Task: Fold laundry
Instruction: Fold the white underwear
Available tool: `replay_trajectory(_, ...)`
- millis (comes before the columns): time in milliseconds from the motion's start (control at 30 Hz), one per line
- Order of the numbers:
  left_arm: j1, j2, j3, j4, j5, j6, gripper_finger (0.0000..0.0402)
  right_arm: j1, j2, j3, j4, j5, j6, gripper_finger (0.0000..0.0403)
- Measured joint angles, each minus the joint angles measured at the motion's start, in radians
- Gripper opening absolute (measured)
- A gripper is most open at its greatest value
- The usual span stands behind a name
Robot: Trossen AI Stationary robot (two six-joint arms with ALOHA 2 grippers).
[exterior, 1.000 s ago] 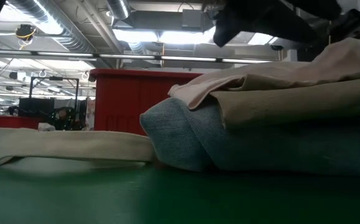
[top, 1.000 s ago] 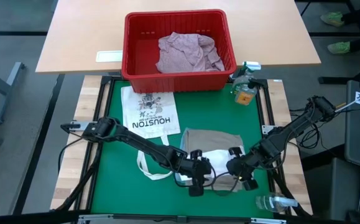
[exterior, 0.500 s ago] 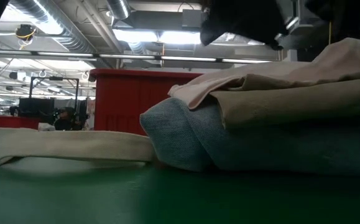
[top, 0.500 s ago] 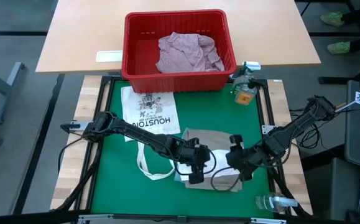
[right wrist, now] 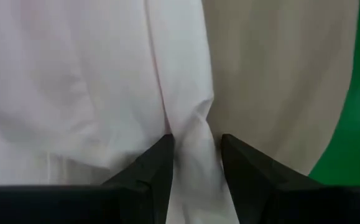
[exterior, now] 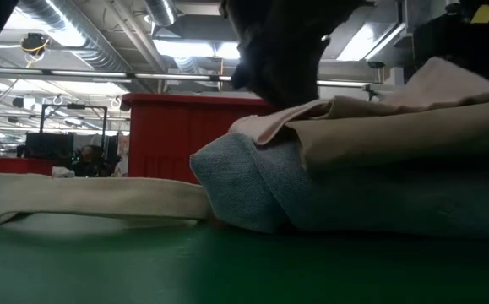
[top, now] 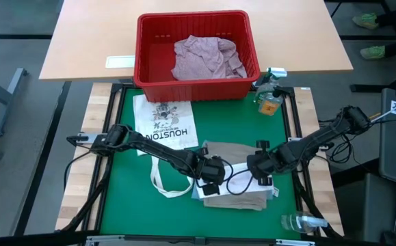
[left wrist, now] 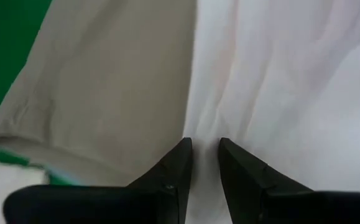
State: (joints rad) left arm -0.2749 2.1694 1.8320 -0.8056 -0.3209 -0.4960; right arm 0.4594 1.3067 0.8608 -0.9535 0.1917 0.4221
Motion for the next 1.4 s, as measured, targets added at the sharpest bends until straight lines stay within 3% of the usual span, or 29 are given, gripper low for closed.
replay_trajectory(200, -0.001, -0.012, 0.0, -0.049, -0.073, 0.003, 0.0073, -0.002, -0.002, 0.014, -0.021, -0.002, 0.0, 0.0135)
replay_trajectory(400, 0.0, -0.061, 0.0, -0.031, -0.081, -0.004, 0.0058, -0.002, -0.002, 0.109, -0.072, -0.002, 0.0, 0.0135)
replay_trajectory(633, -0.015, -0.061, 0.0, 0.093, -0.07, -0.02, 0.0055, 0.0, -0.003, 0.171, 0.009, -0.051, 0.0, 0.0135)
replay_trajectory(933, -0.026, -0.051, 0.0, 0.371, -0.084, -0.018, 0.0055, 0.098, 0.046, 0.171, 0.156, -0.053, 0.0, 0.0135)
replay_trajectory(1400, -0.063, 0.071, 0.0, 0.477, -0.021, -0.019, 0.0055, 0.198, 0.179, 0.17, 0.168, -0.044, 0.045, 0.0135)
